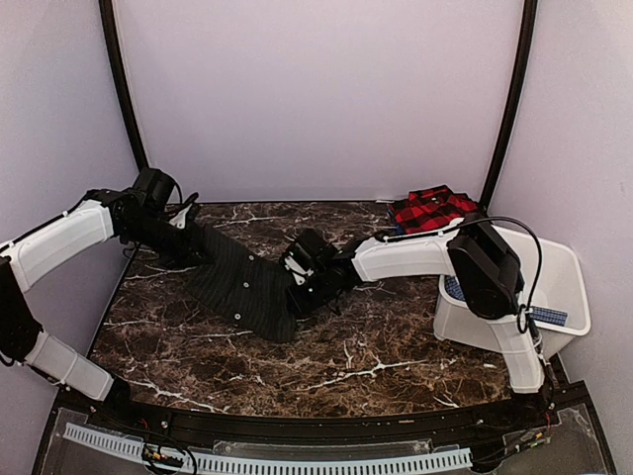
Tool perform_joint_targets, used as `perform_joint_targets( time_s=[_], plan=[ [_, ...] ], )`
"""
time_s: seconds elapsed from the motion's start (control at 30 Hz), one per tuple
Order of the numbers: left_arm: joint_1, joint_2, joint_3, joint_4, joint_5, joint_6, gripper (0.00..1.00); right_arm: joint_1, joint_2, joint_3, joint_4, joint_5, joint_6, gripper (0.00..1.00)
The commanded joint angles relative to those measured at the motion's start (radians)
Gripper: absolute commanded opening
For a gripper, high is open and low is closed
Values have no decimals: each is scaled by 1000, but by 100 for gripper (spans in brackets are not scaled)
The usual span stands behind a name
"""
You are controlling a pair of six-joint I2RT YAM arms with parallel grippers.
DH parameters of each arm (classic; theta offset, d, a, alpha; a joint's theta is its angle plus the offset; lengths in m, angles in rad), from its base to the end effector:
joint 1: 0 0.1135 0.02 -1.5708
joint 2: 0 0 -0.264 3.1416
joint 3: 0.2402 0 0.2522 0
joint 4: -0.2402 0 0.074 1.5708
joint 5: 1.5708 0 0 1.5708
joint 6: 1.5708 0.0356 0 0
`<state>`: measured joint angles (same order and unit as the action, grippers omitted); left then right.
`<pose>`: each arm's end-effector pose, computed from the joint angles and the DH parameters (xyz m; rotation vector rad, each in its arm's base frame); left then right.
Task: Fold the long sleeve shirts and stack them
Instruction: Pick up the square-folded shirt from the center of the board, then turn over the square-folded shirt at the center of the board.
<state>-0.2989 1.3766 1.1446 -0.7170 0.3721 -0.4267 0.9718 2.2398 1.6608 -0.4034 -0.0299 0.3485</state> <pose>0.2673 -0.0959 0.2875 -0.0090 2.5944 -0.7510 0.2711 0.3990 0.1456 -0.8228 2.5151 0.5229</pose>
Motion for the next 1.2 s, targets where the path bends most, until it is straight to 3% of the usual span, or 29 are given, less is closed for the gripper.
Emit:
perform_joint_targets(
  time_s=[0.0,0.23,0.4,0.57,0.93,1.17],
  plan=[
    [5,2,103,32,153,-13,0,43,112,101,-10,-65,2,39],
    [-82,79,122,270,263,-136,0,57,257,332,67,-223,65,34],
    [-172,142,106,436,267,-253,0,52,305,384,163,-329,127,34],
    [-200,149,55,563,280,-313,0,30,280,321,275,-398,192,35],
    [-185,68,-43,535,210,-275,0,-46,206,108,520,-533,353,37],
    [-166,59,-90,527,217,-260,0,-81,154,29,586,-530,395,37]
  ],
)
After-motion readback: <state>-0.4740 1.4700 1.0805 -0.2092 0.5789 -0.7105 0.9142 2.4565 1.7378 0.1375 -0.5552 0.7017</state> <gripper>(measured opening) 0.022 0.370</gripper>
